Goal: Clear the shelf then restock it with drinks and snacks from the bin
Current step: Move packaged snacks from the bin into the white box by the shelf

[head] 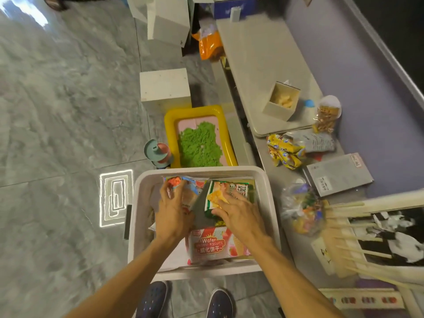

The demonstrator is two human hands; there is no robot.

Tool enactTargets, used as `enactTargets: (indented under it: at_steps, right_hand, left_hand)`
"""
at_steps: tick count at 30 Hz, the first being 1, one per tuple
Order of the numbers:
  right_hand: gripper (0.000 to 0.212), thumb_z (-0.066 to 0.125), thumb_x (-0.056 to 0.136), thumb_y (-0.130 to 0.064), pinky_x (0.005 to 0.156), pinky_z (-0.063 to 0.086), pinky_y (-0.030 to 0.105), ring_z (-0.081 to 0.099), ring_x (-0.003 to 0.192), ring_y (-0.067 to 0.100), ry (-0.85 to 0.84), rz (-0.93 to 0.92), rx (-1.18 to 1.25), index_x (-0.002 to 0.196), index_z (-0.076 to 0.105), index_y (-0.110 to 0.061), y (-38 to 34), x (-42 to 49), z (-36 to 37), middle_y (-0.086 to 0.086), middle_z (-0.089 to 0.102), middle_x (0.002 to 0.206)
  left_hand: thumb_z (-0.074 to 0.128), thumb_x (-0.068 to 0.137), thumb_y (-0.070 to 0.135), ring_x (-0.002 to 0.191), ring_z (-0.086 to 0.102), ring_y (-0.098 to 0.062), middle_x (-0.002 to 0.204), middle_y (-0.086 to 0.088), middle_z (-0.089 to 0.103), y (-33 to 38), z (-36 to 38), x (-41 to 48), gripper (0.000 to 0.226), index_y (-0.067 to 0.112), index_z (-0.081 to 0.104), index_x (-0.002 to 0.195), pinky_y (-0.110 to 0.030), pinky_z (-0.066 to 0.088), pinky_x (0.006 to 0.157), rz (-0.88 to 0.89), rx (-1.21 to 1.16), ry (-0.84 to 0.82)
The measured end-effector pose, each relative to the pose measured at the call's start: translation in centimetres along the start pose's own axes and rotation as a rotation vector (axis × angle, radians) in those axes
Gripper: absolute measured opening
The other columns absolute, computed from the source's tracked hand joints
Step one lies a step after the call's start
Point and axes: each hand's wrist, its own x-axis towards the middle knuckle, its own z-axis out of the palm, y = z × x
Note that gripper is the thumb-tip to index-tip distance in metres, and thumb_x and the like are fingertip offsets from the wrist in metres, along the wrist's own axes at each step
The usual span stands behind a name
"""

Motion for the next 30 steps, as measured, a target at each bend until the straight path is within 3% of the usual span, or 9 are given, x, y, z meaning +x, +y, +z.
enactTargets:
  at_steps: [4, 8, 13, 15, 19, 23, 28, 30]
  right_hand:
    - [0.033, 0.082, 0.089, -0.043, 0.092, 0.062, 0.046, 0.070, 0.123, 0.033, 0.110, -0.010, 0.029, 0.113, 0.084, -0.020, -0.4, -1.4, -1.9, 0.005, 0.074, 0.131]
    - [0.033, 0.083, 0.089, -0.040, 0.097, 0.060, 0.042, 0.070, 0.123, 0.029, 0.243, 0.009, 0.163, 0.117, 0.083, -0.022, -0.9, -3.6, -6.0, 0.001, 0.073, 0.133]
    - [0.042, 0.064, 0.097, -0.052, 0.106, 0.054, 0.030, 0.058, 0.135, 0.010, 0.427, -0.006, 0.266, 0.134, 0.073, -0.036, -3.5, -7.5, -15.9, -0.011, 0.059, 0.151]
    - [0.045, 0.059, 0.098, -0.053, 0.109, 0.049, 0.025, 0.052, 0.140, 0.005, 0.478, -0.013, 0.274, 0.141, 0.066, -0.042, -5.0, -9.5, -20.3, -0.015, 0.053, 0.157]
    - [0.044, 0.058, 0.103, -0.051, 0.109, 0.053, 0.031, 0.048, 0.145, 0.004, 0.593, -0.008, 0.252, 0.145, 0.063, -0.040, -7.6, -14.1, -28.3, -0.018, 0.049, 0.160]
    - [0.045, 0.047, 0.106, -0.059, 0.101, 0.059, 0.033, 0.051, 0.143, 0.005, 0.719, 0.078, 0.147, 0.142, 0.066, -0.039, -10.4, -20.1, -35.2, -0.019, 0.051, 0.157]
    - [0.038, 0.065, 0.100, -0.046, 0.101, 0.060, 0.038, 0.063, 0.132, 0.011, 0.866, 0.321, 0.051, 0.132, 0.075, -0.029, -13.4, -29.8, -40.3, -0.010, 0.064, 0.147]
    - [0.039, 0.061, 0.101, -0.049, 0.099, 0.060, 0.039, 0.063, 0.131, 0.011, 0.905, 0.423, 0.011, 0.132, 0.076, -0.029, -14.3, -33.8, -41.0, -0.010, 0.065, 0.145]
  left_hand:
    - [0.088, 0.074, 0.027, 0.137, 0.048, -0.040, 0.164, -0.002, 0.017, 0.8, -3.1, -0.6, 0.095, 0.047, 0.034, 0.151, -0.053, 0.062, 0.080, 0.067, -0.035, 0.023]
    - [0.089, 0.076, 0.031, 0.131, 0.052, -0.038, 0.162, -0.002, 0.022, 3.3, -8.3, -1.8, 0.093, 0.047, 0.035, 0.150, -0.049, 0.062, 0.084, 0.152, -0.096, 0.069]
    - [0.088, 0.074, 0.037, 0.104, 0.068, -0.028, 0.159, 0.002, 0.025, 7.9, -17.0, -4.4, 0.096, 0.049, 0.034, 0.152, -0.043, 0.064, 0.078, 0.256, -0.141, 0.011]
    - [0.088, 0.073, 0.038, 0.106, 0.063, -0.022, 0.156, 0.004, 0.028, 10.4, -20.7, -5.9, 0.096, 0.048, 0.035, 0.153, -0.037, 0.063, 0.079, 0.320, -0.133, -0.025]
    - [0.084, 0.074, 0.047, 0.110, 0.059, -0.018, 0.154, 0.009, 0.028, 15.8, -27.0, -9.0, 0.096, 0.050, 0.033, 0.155, -0.030, 0.061, 0.080, 0.457, -0.082, -0.081]
    - [0.082, 0.072, 0.051, 0.120, 0.058, -0.022, 0.155, 0.008, 0.028, 21.3, -31.9, -11.8, 0.097, 0.050, 0.032, 0.155, -0.037, 0.058, 0.088, 0.610, -0.081, -0.120]
    - [0.087, 0.074, 0.046, 0.119, 0.059, -0.026, 0.153, 0.004, 0.030, 28.3, -35.8, -16.5, 0.095, 0.049, 0.034, 0.152, -0.040, 0.059, 0.093, 0.819, -0.086, -0.240]
    - [0.087, 0.074, 0.046, 0.120, 0.059, -0.028, 0.154, 0.003, 0.030, 31.0, -36.2, -18.9, 0.095, 0.047, 0.034, 0.153, -0.044, 0.058, 0.098, 0.895, -0.056, -0.278]
